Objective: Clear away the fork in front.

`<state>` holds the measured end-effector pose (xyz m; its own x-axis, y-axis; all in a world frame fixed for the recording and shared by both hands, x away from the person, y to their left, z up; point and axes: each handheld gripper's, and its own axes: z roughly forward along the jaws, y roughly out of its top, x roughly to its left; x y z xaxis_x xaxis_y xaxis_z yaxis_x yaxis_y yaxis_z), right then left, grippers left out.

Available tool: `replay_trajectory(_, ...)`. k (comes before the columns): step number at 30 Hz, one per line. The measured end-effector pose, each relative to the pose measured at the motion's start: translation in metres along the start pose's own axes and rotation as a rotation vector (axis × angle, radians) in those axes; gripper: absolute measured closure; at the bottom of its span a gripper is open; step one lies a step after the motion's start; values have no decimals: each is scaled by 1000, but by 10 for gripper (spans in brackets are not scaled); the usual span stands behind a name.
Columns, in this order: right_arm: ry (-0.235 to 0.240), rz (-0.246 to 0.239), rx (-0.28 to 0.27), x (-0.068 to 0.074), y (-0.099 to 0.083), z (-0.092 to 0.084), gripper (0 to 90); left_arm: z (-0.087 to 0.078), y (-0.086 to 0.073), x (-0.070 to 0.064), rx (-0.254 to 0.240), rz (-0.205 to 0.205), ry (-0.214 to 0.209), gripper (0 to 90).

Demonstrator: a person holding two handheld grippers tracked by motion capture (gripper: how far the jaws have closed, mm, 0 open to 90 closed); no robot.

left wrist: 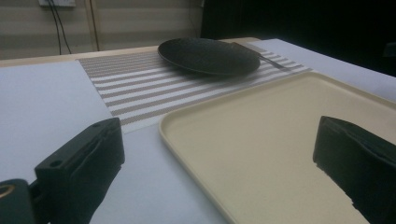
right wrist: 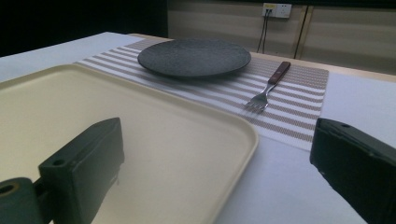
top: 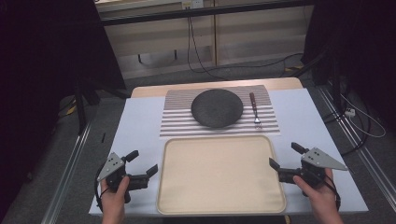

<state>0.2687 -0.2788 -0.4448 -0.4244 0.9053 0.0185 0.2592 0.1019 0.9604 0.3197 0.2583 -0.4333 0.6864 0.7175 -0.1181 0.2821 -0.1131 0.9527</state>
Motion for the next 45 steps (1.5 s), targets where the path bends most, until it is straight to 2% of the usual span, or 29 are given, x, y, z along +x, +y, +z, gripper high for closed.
replay_trajectory(6,-19,-2,7,-8,7,9,28,1,-1,1,8,0,-5,21)
replay_trajectory(13,-50,9,17,-20,18,31,32,0,-1,1,10,5,-7,21)
replay_trajectory(22,-65,0,27,-27,38,53,32,-1,-2,2,11,6,-6,22)
replay_trajectory(24,-63,10,25,-28,42,58,33,-1,-2,2,11,4,-6,21)
replay_trajectory(27,-66,-2,41,-29,47,69,34,-2,-2,2,9,4,-9,21)
replay_trajectory(31,-61,10,41,-30,50,76,34,-1,-2,2,12,6,-11,21)
replay_trajectory(35,-77,13,47,-34,56,87,36,0,-2,0,15,10,-19,21)
replay_trajectory(45,-110,22,78,-46,55,104,34,1,-2,0,16,9,-30,21)
